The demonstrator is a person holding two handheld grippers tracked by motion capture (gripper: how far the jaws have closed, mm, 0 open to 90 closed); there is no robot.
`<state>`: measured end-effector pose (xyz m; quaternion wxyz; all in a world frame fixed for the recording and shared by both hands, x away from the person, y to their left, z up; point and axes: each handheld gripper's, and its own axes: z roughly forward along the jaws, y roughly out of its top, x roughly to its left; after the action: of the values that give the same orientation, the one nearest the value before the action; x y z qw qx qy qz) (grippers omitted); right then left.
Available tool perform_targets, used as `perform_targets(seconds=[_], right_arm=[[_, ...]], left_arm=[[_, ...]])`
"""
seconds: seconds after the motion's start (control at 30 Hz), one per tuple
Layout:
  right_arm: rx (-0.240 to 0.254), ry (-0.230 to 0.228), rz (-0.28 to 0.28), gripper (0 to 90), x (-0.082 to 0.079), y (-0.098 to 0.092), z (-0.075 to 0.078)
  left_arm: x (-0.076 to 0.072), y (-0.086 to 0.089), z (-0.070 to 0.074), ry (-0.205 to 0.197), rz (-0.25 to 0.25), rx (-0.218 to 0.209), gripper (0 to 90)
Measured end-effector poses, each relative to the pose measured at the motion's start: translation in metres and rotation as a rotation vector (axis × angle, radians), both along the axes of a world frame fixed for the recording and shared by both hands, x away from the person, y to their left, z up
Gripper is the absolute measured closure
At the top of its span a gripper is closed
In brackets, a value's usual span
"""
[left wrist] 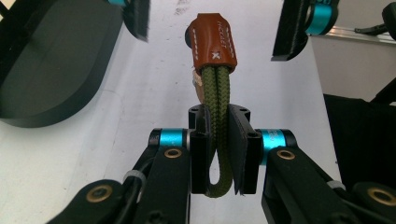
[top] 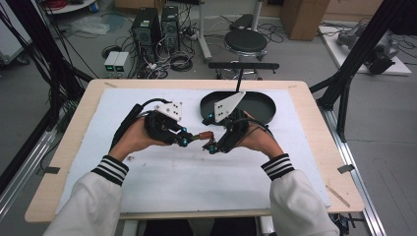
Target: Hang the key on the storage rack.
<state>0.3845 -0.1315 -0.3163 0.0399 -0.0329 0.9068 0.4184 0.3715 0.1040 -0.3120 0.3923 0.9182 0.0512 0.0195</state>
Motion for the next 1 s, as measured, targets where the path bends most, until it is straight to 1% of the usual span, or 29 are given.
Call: perform_targets(seconds=[0.07, 0.13, 0.2, 0.27, 0.37, 0.4, 0.43, 0.53, 0.6, 0.67, 0.7, 0.73, 0.8, 0.83, 0.87, 0.9, 0.97, 1.0], right_arm=[[-0.009, -0.004, -0.004, 19.9, 0.001, 0.001, -0.001], [-0.01, -0.007, -0.007, 21.3, 0.001, 0.001, -0.001], [-0.013, 0.004, -0.006, 29.0, 0.001, 0.001, -0.001], [-0.013, -0.003, -0.005, 29.8, 0.002, 0.002, -0.001], [-0.035, 0.0, 0.002, 35.0, 0.002, 0.004, -0.003], [-0.048, -0.001, 0.014, 40.6, 0.001, 0.005, -0.004], [-0.048, -0.001, 0.014, 40.6, 0.001, 0.005, -0.004], [-0.055, 0.02, 0.029, 44.0, 0.001, 0.007, -0.005], [-0.059, 0.022, 0.033, 44.6, 0.001, 0.007, -0.005], [-0.066, 0.025, 0.043, 48.6, 0.001, 0.009, -0.006], [-0.066, 0.025, 0.043, 48.6, 0.001, 0.009, -0.006], [-0.08, 0.029, 0.052, 52.4, 0.001, 0.01, -0.007], [-0.084, 0.027, 0.056, 56.5, 0.001, 0.01, -0.007], [-0.084, 0.027, 0.056, 56.5, 0.001, 0.01, -0.007], [-0.088, 0.028, 0.061, 59.9, 0.001, 0.01, -0.007], [-0.092, 0.028, 0.067, 65.5, 0.001, 0.011, -0.007], [-0.105, 0.032, 0.072, 68.9, 0.001, 0.012, -0.008], [-0.111, 0.042, 0.078, 70.0, 0.002, 0.012, -0.009]], left_arm=[[0.0, -0.001, 0.0, 0.004, -0.001, 0.007, 79.2], [0.0, -0.001, -0.001, 0.005, -0.002, 0.006, 79.2], [0.0, -0.002, -0.001, 0.002, -0.001, 0.004, 79.3], [0.0, -0.002, -0.001, 0.002, -0.006, 0.014, 79.3], [0.0, -0.003, -0.002, 0.005, -0.002, 0.006, 79.2], [0.0, -0.003, -0.002, 0.007, -0.002, 0.006, 79.2], [0.0, -0.003, -0.002, 0.006, -0.005, 0.011, 79.2], [-0.001, -0.003, -0.003, 0.007, -0.007, 0.02, 79.2], [0.0, -0.003, -0.003, 0.005, -0.011, 0.03, 79.2], [0.0, -0.004, -0.004, 0.001, -0.011, 0.037, 79.2], [0.0, -0.005, -0.004, 0.003, -0.012, 0.036, 79.2], [-0.001, -0.005, -0.005, 0.005, -0.016, 0.039, 79.2], [-0.001, -0.007, -0.006, 0.004, -0.021, 0.045, 79.2], [-0.001, -0.007, -0.006, 0.004, -0.021, 0.045, 79.2], [-0.001, -0.008, -0.006, 0.005, -0.023, 0.047, 79.2], [-0.001, -0.008, -0.006, 0.008, -0.026, 0.046, 79.2], [-0.001, -0.008, -0.007, 0.009, -0.029, 0.051, 79.2], [-0.002, -0.009, -0.007, 0.011, -0.031, 0.055, 79.2]])
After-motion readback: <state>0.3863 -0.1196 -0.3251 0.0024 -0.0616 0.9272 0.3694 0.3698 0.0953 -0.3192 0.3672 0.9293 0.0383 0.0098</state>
